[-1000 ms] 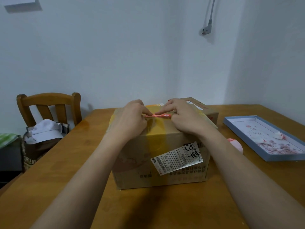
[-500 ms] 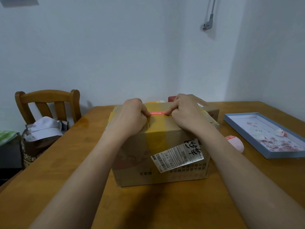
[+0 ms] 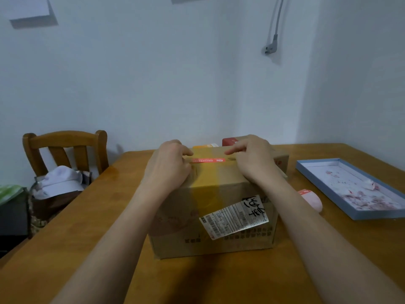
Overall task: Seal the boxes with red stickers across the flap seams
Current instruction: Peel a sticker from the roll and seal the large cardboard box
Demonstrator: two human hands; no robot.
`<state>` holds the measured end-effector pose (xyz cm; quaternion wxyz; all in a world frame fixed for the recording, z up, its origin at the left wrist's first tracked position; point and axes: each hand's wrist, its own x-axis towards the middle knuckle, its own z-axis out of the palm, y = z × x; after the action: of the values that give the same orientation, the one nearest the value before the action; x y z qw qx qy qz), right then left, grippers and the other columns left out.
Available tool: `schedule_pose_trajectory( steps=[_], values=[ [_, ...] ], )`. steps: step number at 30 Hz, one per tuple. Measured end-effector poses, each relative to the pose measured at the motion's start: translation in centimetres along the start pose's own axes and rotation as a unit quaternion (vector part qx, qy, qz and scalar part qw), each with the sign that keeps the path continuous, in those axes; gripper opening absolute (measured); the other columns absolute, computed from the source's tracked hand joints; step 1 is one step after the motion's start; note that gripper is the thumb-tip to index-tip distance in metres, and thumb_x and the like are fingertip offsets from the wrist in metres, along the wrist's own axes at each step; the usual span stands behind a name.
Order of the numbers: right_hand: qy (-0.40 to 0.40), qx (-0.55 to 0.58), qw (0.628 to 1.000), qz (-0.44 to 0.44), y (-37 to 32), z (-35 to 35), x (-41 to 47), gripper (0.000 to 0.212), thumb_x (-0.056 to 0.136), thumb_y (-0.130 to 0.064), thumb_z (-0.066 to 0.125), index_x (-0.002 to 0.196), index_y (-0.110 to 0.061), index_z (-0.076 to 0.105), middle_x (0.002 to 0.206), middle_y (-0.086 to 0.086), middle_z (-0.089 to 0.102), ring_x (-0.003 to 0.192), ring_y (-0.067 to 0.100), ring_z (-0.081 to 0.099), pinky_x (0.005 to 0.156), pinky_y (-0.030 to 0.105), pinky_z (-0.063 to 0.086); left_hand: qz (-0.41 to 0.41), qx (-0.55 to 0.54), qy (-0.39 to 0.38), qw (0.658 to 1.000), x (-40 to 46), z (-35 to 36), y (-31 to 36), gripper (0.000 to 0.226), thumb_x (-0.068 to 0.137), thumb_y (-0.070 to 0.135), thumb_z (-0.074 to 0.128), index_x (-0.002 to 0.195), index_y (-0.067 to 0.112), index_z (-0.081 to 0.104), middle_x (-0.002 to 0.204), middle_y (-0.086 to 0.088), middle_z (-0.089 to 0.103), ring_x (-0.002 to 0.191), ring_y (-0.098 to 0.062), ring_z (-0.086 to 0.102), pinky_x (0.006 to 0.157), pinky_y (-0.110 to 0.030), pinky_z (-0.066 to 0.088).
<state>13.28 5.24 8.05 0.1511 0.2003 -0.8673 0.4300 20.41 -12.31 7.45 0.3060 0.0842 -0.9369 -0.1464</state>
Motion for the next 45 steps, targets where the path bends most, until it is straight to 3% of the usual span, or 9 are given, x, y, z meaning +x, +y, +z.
schedule_pose_trajectory(
  steps=[4, 10, 16, 20, 24, 26, 32, 37, 45],
  values=[
    [-0.044, -0.033, 0.998, -0.017, -0.26, 0.07, -0.08, 0.043, 0.083, 0.005, 0.045, 0.093, -0.020, 0.079, 0.130, 0.005, 0.059, 0.122, 0.020, 0.049, 0.097, 0.024, 0.036, 0.000, 0.012, -0.049, 0.999, 0.08, 0.05, -0.08, 0.048, 0.075, 0.004, 0.044, 0.106, 0.024, 0.075, 0.117, -0.001, 0.066, 0.105, -0.028, 0.060, 0.085, -0.041, 0.053],
    [-0.041, -0.071, 0.997, 0.001, -0.01, 0.42, 0.29, 0.030, 0.083, 0.000, 0.047, 0.095, 0.002, 0.074, 0.117, 0.009, 0.068, 0.105, 0.026, 0.058, 0.085, 0.031, 0.047, -0.049, 0.010, -0.040, 0.998, 0.25, 0.38, -0.16, 0.044, 0.072, 0.009, 0.044, 0.093, 0.027, 0.077, 0.106, -0.004, 0.072, 0.091, -0.030, 0.064, 0.075, -0.040, 0.057],
    [-0.058, -0.046, 0.997, -0.006, 0.01, 0.52, 0.23, 0.036, 0.084, 0.000, 0.048, 0.090, -0.015, 0.079, 0.114, 0.003, 0.066, 0.110, 0.022, 0.055, 0.094, 0.031, 0.045, -0.021, 0.028, -0.066, 0.997, 0.46, 0.31, -0.30, 0.054, 0.074, 0.007, 0.041, 0.111, 0.030, 0.073, 0.114, -0.004, 0.063, 0.096, -0.029, 0.058, 0.074, -0.038, 0.053],
    [-0.039, -0.068, 0.997, 0.003, -0.19, 0.86, 0.27, 0.031, 0.076, 0.001, 0.047, 0.094, 0.005, 0.072, 0.104, 0.020, 0.069, 0.100, 0.033, 0.061, 0.084, 0.044, 0.052, -0.043, 0.047, -0.054, 0.997, 0.38, 0.41, 0.16, 0.045, 0.077, 0.007, 0.044, 0.103, 0.025, 0.076, 0.107, -0.005, 0.065, 0.090, -0.029, 0.060, 0.070, -0.035, 0.053],
    [-0.024, -0.041, 0.999, 0.002, -0.17, 0.12, 0.16, 0.029, 0.081, 0.002, 0.051, 0.092, -0.001, 0.077, 0.112, 0.012, 0.069, 0.105, 0.015, 0.055, 0.074, 0.020, 0.038, -0.024, 0.042, -0.022, 0.999, 0.21, 0.22, 0.08, 0.039, 0.078, 0.006, 0.047, 0.100, 0.022, 0.076, 0.111, -0.007, 0.068, 0.095, -0.030, 0.062, 0.074, -0.038, 0.055],
    [-0.028, -0.030, 0.999, -0.003, -0.11, 0.03, 0.09, 0.031, 0.081, 0.002, 0.051, 0.089, -0.008, 0.079, 0.114, 0.006, 0.067, 0.112, 0.018, 0.053, 0.073, 0.019, 0.034, 0.006, 0.031, -0.039, 0.999, 0.14, 0.12, -0.03, 0.043, 0.079, 0.005, 0.046, 0.101, 0.026, 0.076, 0.114, -0.003, 0.068, 0.099, -0.028, 0.061, 0.076, -0.038, 0.055],
    [-0.012, -0.077, 0.997, -0.006, 0.09, 0.94, 0.47, 0.029, 0.073, 0.002, 0.050, 0.092, 0.006, 0.072, 0.099, 0.022, 0.069, 0.098, 0.034, 0.060, 0.077, 0.042, 0.052, -0.012, 0.053, -0.013, 0.998, 0.19, 0.34, 0.02, 0.032, 0.076, 0.003, 0.045, 0.079, 0.016, 0.074, 0.096, -0.007, 0.069, 0.082, -0.030, 0.061, 0.066, -0.037, 0.054],
    [-0.034, -0.025, 0.998, -0.039, 0.00, 0.34, 0.13, 0.037, 0.078, 0.003, 0.048, 0.089, -0.013, 0.080, 0.107, 0.003, 0.069, 0.105, 0.017, 0.056, 0.079, 0.022, 0.041, 0.038, 0.011, -0.015, 0.999, 0.32, 0.30, -0.16, 0.040, 0.083, 0.000, 0.045, 0.098, 0.021, 0.075, 0.105, 0.002, 0.064, 0.092, -0.023, 0.059, 0.073, -0.039, 0.053],
    [-0.084, -0.039, 0.993, -0.075, 0.22, 0.68, 0.34, 0.044, 0.074, 0.002, 0.045, 0.082, -0.025, 0.080, 0.090, -0.010, 0.058, 0.097, 0.016, 0.055, 0.089, 0.035, 0.047, 0.046, 0.031, -0.074, 0.996, 0.92, 0.50, -0.52, 0.037, 0.083, 0.004, 0.046, 0.088, 0.025, 0.076, 0.105, 0.005, 0.065, 0.099, -0.024, 0.057, 0.080, -0.042, 0.051]
  ],
)
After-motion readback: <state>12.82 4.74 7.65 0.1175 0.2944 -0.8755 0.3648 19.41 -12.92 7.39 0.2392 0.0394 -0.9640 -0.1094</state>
